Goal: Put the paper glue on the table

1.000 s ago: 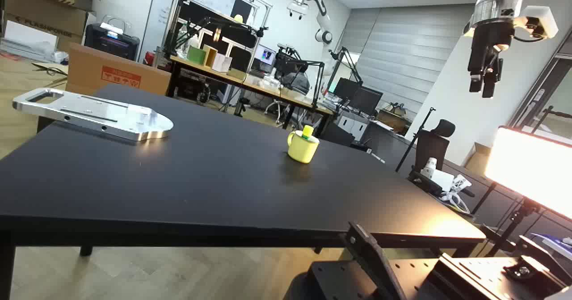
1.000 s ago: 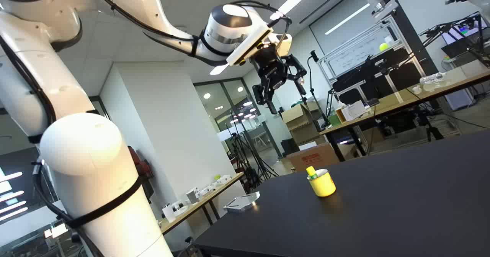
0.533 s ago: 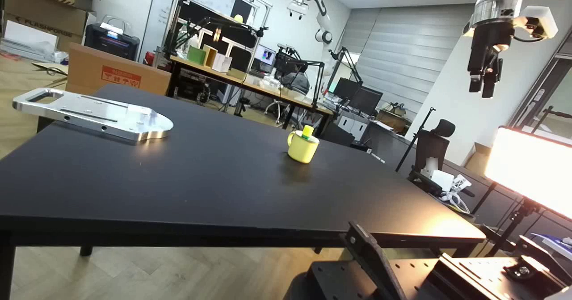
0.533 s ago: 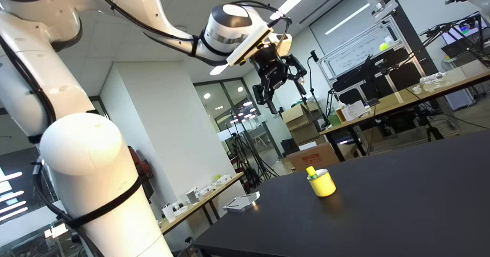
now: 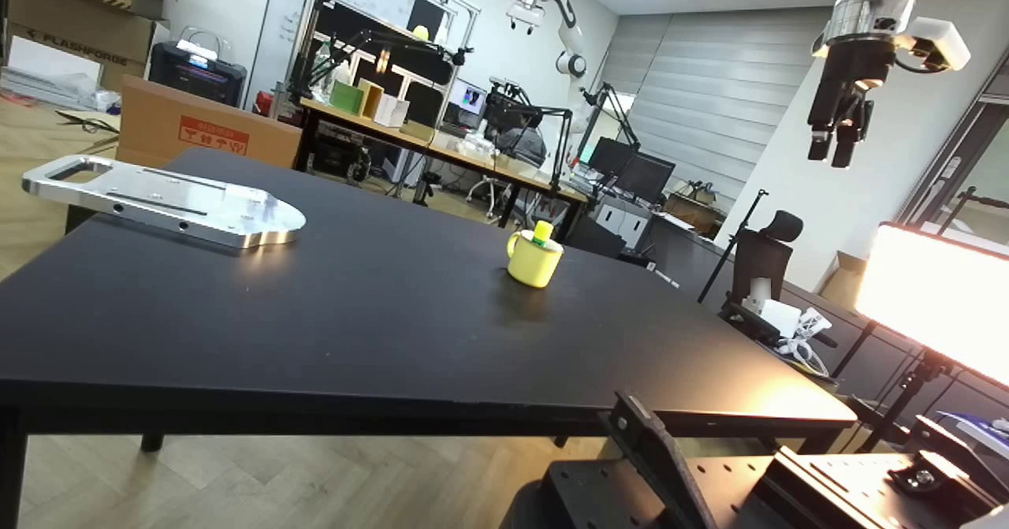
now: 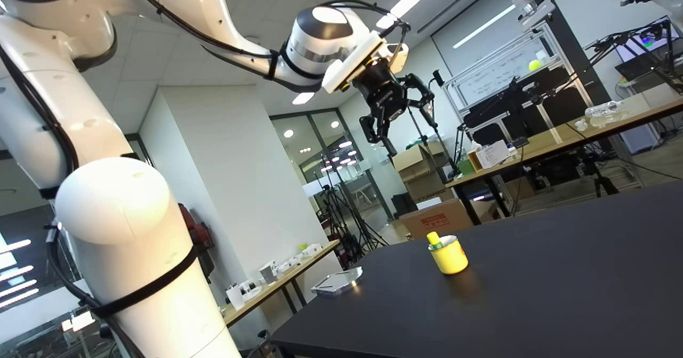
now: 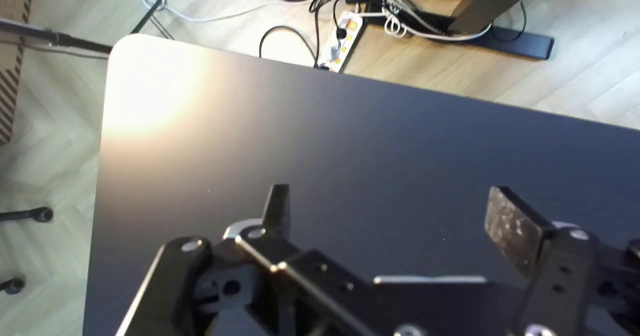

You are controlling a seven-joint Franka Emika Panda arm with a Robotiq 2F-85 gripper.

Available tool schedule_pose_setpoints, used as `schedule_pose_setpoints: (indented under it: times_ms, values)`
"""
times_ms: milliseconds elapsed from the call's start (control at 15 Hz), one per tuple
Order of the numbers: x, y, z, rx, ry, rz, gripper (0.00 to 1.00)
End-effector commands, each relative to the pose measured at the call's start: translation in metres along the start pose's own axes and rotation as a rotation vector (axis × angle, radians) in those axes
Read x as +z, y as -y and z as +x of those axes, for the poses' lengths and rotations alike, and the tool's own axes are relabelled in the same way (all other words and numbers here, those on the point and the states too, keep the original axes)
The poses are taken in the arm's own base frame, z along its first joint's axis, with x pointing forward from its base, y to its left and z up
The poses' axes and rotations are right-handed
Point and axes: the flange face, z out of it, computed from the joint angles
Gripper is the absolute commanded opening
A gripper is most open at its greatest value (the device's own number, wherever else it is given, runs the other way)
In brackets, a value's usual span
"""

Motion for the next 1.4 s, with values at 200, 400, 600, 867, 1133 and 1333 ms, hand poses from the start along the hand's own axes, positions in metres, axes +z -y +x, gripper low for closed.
schedule_pose_setpoints:
  times_ms: [200, 400, 600, 867, 1133, 1333]
  values:
    - [0.001, -0.023, 0.077, -0.042, -0.164, -0.054, 1.00]
    - [0.003, -0.007, 0.126, -0.092, -0.209, -0.072, 1.00]
    - [0.005, 0.036, 0.175, -0.182, -0.221, -0.072, 1.00]
    - [0.011, 0.100, 0.225, -0.306, -0.247, -0.040, 1.00]
    - [0.034, 0.142, 0.264, -0.394, -0.303, 0.002, 1.00]
    - [0.056, 0.155, 0.287, -0.411, -0.269, 0.019, 1.00]
